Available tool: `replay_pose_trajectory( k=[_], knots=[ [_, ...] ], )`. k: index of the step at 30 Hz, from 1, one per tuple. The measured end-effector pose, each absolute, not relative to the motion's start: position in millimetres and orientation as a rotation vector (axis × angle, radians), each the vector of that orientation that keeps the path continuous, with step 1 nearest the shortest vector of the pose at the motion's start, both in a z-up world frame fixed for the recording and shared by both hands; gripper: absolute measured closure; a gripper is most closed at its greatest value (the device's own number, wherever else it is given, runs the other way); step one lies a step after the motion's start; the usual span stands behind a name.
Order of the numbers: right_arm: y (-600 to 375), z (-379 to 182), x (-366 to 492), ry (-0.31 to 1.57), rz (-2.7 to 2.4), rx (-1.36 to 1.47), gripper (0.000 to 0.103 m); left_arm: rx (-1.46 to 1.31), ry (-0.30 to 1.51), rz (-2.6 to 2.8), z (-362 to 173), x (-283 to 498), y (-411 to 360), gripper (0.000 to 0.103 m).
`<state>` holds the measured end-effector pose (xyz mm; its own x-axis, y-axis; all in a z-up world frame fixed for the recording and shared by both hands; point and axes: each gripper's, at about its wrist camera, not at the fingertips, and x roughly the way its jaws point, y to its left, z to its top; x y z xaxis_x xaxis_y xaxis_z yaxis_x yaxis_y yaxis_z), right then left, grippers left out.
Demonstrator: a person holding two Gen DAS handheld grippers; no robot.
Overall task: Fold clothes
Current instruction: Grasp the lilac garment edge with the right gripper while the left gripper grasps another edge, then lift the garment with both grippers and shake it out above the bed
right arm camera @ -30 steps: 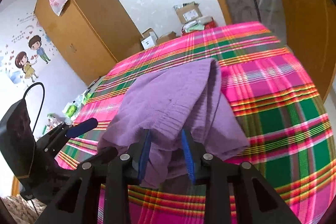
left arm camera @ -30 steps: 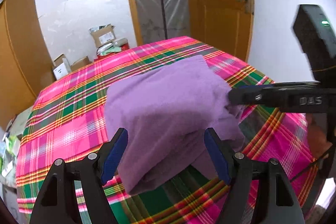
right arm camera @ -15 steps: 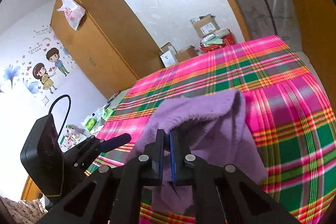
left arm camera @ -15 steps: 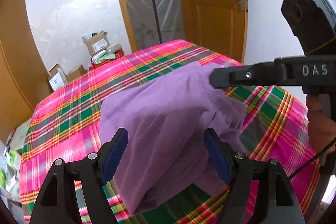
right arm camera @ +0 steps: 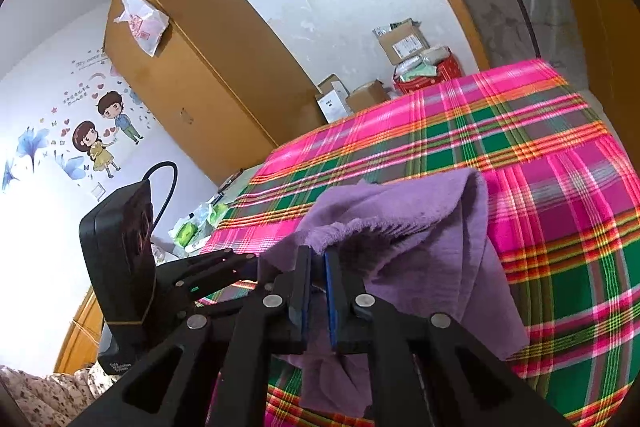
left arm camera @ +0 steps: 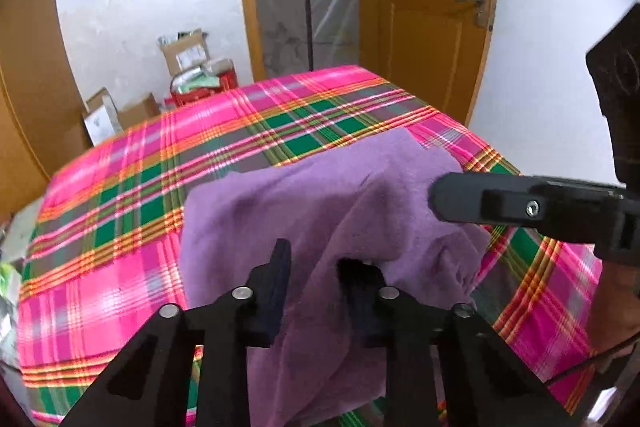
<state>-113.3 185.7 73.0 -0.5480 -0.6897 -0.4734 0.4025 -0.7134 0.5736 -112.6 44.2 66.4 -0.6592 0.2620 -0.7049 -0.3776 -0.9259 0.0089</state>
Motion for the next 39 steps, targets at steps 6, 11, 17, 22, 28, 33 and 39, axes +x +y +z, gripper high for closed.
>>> replay_pose_trajectory(
  k=[6, 11, 17, 22, 28, 33, 39],
  knots=[
    [205.8, 61.6, -104.8, -0.602, -2.286, 0.965, 0.077, -1.042, 0.162, 2.576, 69.0, -114.5, 39.9, 0.091],
    [230.4, 40.3, -95.8, -0.684, -2.343, 1.048, 0.065, -1.027, 0.107, 2.623, 76.2, -121.0, 27.6, 0.093],
    [241.1, 17.9, -93.1, -0.814, -2.297, 1.086, 0.053, -0.971, 0.037, 2.691, 91.1, -123.3, 6.4, 0.095],
    [227.9, 5.3, -100.9, -0.828, -2.200, 1.142, 0.049, -0.961, -0.017, 2.734, 96.4, -125.1, -12.1, 0.095],
    [214.8, 1.0, -114.9, -0.819, -2.221, 1.180, 0.049, -0.942, -0.055, 2.757, 99.2, -123.2, -26.5, 0.095],
    [208.2, 12.2, -122.1, -0.752, -2.310, 1.141, 0.081, -0.931, -0.093, 2.780, 100.9, -119.6, -42.3, 0.095],
    [192.3, 39.3, -123.1, -0.611, -2.394, 1.067, 0.096, -0.930, -0.125, 2.803, 100.9, -117.0, -58.2, 0.095]
  ],
)
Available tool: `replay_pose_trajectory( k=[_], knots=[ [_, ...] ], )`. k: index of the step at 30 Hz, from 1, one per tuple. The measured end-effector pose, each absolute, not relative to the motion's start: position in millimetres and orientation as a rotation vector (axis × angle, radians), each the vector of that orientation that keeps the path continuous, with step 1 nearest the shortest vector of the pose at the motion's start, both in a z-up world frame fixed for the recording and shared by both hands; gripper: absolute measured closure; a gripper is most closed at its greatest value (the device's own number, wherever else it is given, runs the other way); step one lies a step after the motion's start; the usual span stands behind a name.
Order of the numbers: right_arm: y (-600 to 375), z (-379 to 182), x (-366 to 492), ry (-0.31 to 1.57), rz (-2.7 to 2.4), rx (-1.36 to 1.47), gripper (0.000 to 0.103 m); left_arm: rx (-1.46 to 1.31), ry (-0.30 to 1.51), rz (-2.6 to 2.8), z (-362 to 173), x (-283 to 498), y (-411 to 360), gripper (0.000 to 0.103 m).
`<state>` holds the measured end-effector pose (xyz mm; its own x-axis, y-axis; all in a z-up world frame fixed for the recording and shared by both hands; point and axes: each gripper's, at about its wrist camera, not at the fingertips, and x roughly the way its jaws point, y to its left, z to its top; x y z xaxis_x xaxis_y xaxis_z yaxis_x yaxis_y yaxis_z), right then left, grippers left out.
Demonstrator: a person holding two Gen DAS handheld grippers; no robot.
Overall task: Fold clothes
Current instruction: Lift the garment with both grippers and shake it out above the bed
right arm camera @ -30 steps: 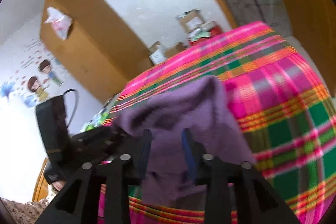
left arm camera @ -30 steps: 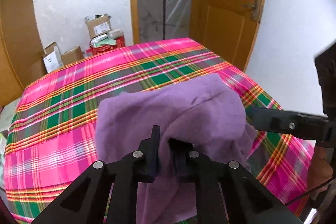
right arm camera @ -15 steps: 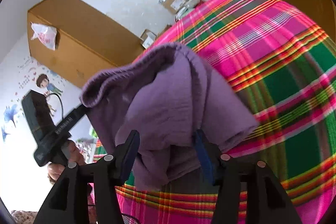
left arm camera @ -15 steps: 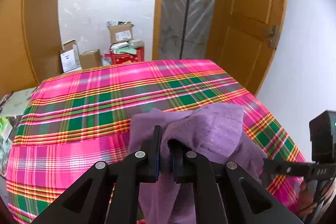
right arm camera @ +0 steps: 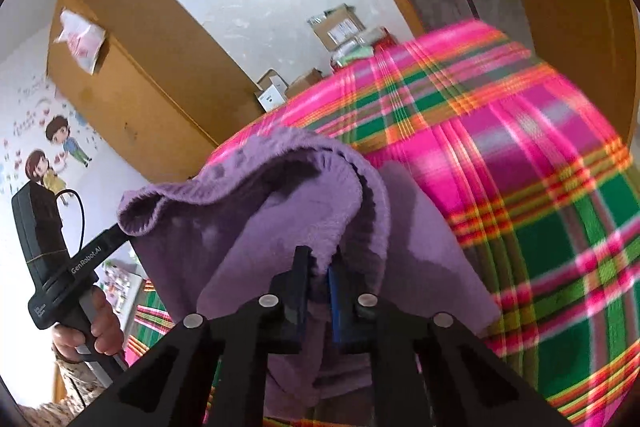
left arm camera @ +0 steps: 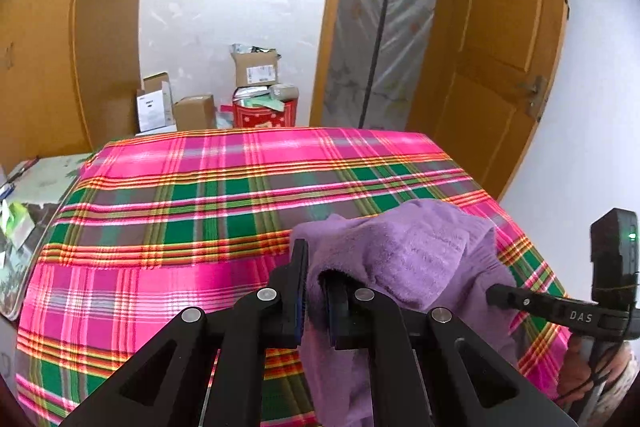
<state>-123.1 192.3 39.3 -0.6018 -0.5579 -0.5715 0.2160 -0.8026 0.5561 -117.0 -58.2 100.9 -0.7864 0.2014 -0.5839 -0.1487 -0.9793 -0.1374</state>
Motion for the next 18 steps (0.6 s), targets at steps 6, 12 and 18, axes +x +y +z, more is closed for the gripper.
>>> replay_pose_trajectory(
  k=[6, 12, 18],
  knots=[
    [175.5, 65.9, -133.9, -0.509, -2.433, 0.985, 0.097, -0.927, -0.156, 2.831, 102.3, -112.5, -74.6, 0.095],
    [149.5, 98.3, -143.7, -0.381, -2.438, 0.892, 0.097, -0.922, -0.224, 2.874, 103.4, -105.0, -99.3, 0.095],
    [118.4, 122.8, -151.5, -0.310, -2.411, 0.812, 0.097, -0.916, -0.307, 2.930, 104.3, -93.5, -127.7, 0.095]
  ],
)
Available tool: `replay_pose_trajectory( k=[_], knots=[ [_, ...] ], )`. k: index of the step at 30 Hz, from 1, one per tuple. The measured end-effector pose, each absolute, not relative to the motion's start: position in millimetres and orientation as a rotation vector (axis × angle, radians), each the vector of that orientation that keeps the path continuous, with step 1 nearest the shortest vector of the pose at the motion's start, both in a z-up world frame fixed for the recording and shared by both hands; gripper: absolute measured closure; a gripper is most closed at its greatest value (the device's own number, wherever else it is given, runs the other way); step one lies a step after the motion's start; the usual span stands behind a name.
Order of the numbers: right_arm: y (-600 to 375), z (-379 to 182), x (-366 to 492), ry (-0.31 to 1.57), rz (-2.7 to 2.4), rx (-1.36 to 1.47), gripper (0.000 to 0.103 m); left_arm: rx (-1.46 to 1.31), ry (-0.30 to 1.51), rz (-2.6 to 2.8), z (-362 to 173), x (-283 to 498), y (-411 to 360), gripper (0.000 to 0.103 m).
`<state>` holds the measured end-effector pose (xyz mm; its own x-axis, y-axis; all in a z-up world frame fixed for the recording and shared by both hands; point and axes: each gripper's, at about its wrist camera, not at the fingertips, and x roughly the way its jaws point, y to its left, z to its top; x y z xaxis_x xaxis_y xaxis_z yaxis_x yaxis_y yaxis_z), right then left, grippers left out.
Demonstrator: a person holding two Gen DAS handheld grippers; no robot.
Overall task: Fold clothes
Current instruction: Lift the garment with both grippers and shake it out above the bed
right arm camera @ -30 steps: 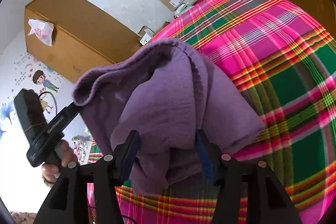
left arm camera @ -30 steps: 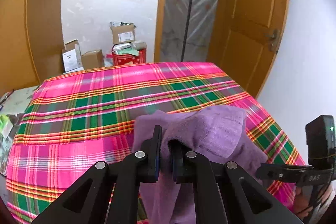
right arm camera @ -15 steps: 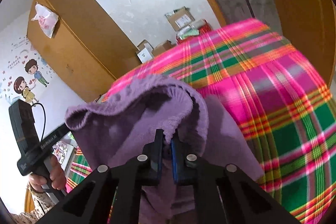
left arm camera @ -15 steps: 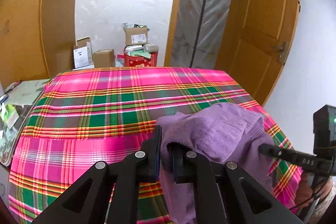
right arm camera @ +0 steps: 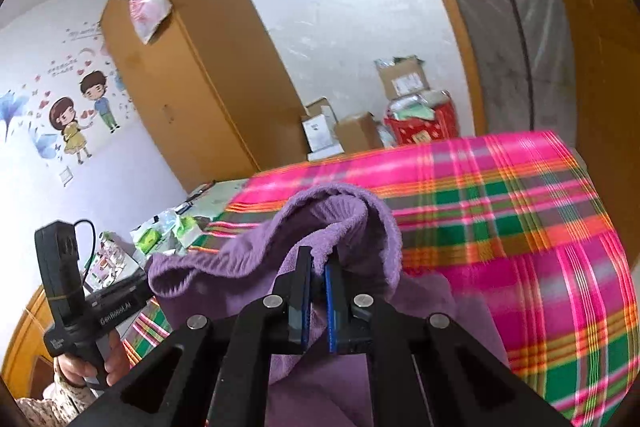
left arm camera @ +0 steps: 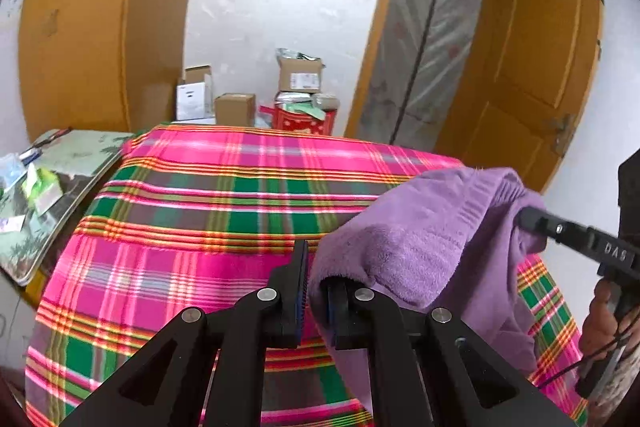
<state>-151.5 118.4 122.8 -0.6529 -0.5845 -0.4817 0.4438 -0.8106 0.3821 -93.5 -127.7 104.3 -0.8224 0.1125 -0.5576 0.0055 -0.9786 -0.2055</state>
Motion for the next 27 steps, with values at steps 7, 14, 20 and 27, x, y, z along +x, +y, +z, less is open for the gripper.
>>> replay_pose_trajectory(
  k=[7, 14, 20, 27],
  knots=[
    [71.7, 144.1, -164.1, -0.239, -2.339, 0.755, 0.097, -0.907, -0.417, 2.992, 104.0, -75.9, -161.5, 0.095],
    [26.6, 153.3, -173.6, -0.197, -2.258, 0.736, 0.097, -0.942, -0.555, 3.024, 89.5, -57.4, -194.2, 0.095],
    [-4.4, 155.8, -180.2, -0.210, -2.160, 0.755, 0.097, -0.964, -0.696, 3.049, 76.8, -42.7, -217.3, 0.095],
    [-43.9, 146.8, -186.2, -0.227, -2.057, 0.802, 0.097, -0.995, -0.790, 3.090, 67.5, -21.1, -240.4, 0.095]
  ],
)
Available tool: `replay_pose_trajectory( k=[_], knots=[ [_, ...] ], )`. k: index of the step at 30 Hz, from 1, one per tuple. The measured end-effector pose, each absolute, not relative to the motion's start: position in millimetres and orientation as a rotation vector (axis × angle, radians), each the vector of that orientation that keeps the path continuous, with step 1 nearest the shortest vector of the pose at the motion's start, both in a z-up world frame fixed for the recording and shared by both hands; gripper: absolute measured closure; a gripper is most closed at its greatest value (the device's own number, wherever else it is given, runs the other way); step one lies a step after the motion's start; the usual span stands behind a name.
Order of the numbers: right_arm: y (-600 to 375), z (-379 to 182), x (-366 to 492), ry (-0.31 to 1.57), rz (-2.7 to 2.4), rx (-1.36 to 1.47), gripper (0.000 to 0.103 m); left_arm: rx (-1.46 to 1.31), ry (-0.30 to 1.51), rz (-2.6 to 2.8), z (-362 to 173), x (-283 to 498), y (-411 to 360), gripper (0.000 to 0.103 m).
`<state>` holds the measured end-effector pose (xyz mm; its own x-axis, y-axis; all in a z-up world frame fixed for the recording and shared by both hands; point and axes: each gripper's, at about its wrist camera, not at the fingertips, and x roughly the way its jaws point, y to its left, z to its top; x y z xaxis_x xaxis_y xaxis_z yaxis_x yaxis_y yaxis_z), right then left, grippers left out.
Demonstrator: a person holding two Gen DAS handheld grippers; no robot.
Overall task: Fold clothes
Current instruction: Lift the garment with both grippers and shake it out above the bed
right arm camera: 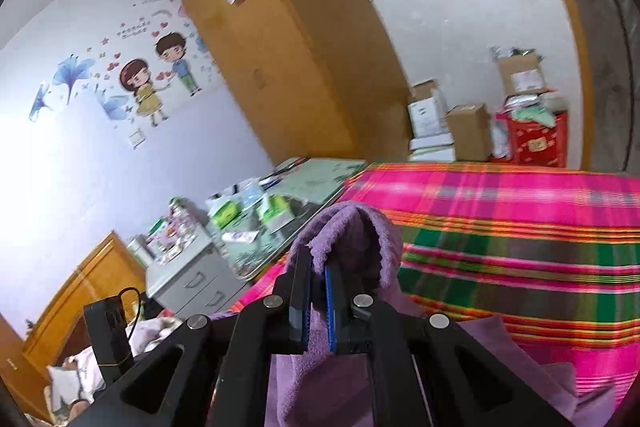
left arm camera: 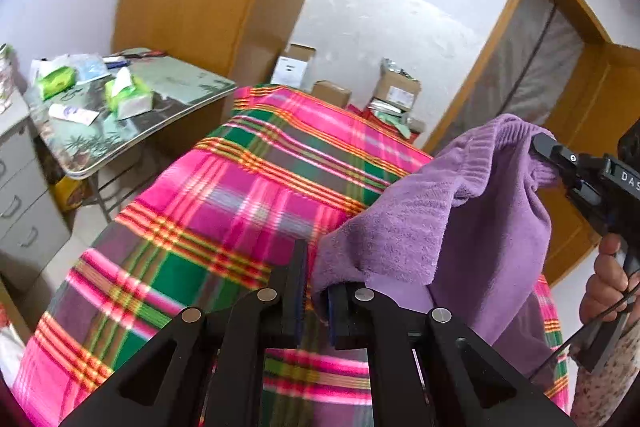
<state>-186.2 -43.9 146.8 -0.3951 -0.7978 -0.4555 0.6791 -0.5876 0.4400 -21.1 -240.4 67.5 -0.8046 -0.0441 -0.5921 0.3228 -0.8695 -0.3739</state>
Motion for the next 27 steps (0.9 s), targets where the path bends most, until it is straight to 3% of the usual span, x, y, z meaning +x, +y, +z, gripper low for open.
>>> replay_pose_trajectory(
  k=[15, 20, 22, 25, 27],
  knots=[
    [-114.4, 87.7, -193.6, -0.167, -1.876, 1.063, 0.095, 1.004, 0.769, -2.535, 25.8, 17.2, -272.7, 0.095],
    [-106.9, 87.9, -188.4, -0.127, -1.906, 1.083, 0.095, 0.990, 0.726, -2.560, 33.9, 26.3, -268.6, 0.086],
    [-101.8, 88.6, -186.3, -0.122, -1.911, 1.083, 0.092, 0.992, 0.713, -2.556, 36.6, 28.8, -267.2, 0.086],
    [-97.3, 89.3, -182.5, -0.113, -1.909, 1.092, 0.076, 0.990, 0.685, -2.565, 42.4, 32.1, -262.1, 0.084],
    [-93.0, 92.1, -175.4, -0.090, -1.896, 1.085, 0.074, 0.972, 0.680, -2.585, 49.1, 35.4, -258.5, 0.079]
  ],
)
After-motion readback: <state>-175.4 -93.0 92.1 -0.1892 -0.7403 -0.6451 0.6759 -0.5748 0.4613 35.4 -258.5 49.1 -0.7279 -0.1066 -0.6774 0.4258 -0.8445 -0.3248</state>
